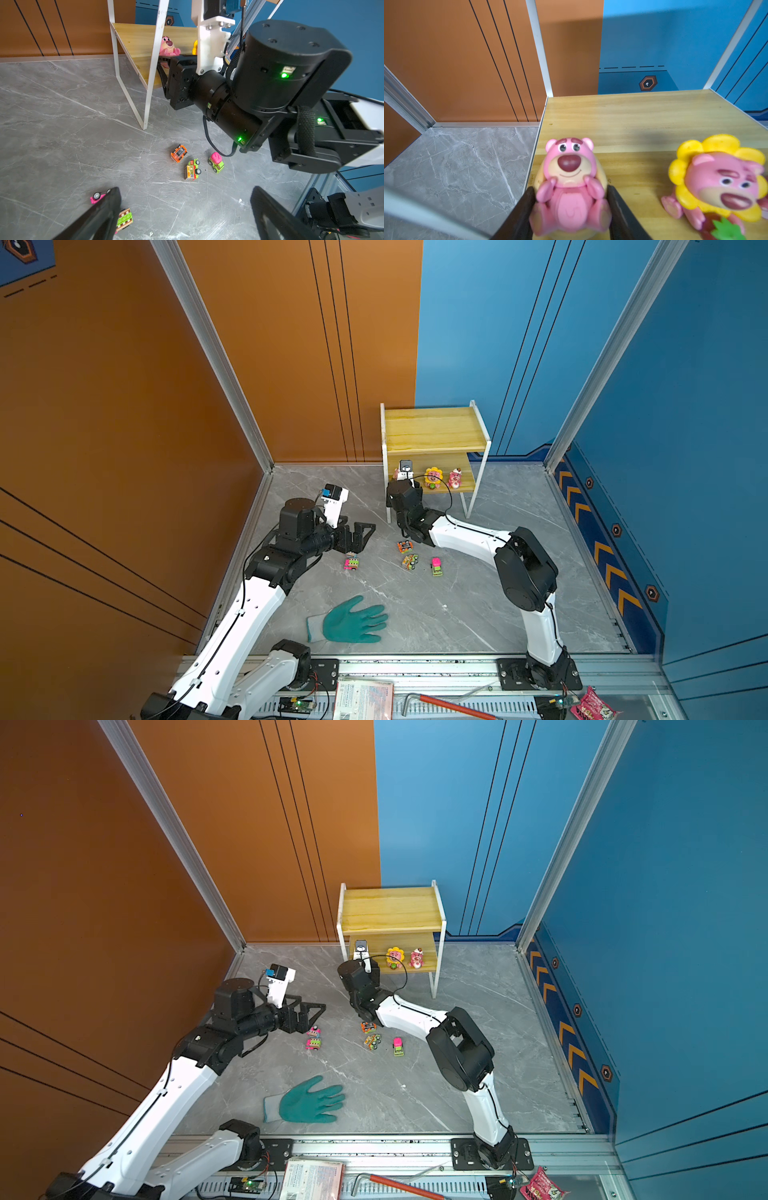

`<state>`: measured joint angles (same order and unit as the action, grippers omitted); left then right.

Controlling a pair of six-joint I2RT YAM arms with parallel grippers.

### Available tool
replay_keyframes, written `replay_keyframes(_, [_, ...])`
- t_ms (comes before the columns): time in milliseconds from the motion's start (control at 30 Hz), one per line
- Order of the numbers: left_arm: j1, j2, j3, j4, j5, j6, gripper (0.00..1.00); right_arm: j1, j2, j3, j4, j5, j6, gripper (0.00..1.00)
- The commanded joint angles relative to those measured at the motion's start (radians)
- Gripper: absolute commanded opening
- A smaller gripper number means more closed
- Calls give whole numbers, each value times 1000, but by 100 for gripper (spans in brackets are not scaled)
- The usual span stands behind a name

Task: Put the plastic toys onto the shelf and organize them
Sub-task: 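Move the held shell bear onto the lower shelf beside the sunflower bear, then open the right gripper to release the shell bear on the shelf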

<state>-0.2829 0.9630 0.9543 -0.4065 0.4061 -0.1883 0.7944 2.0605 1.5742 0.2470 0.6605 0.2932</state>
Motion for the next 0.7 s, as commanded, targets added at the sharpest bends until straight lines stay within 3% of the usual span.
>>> replay_keyframes(0, [-10,-15,-9,25,31,2,98,-14,41,51,9,37,-20,47])
replay_keyframes(400, [-10,-7,-9,25,30,0,98,-39,81,106,-38,18,-11,50])
replay_keyframes(567, [-8,-7,-8,25,32,-1,98,-39,90,117,-62,14,-2,59])
replay_keyframes(667, [-8,-7,-8,25,32,0,98,-42,84,120,-75,2,2,72])
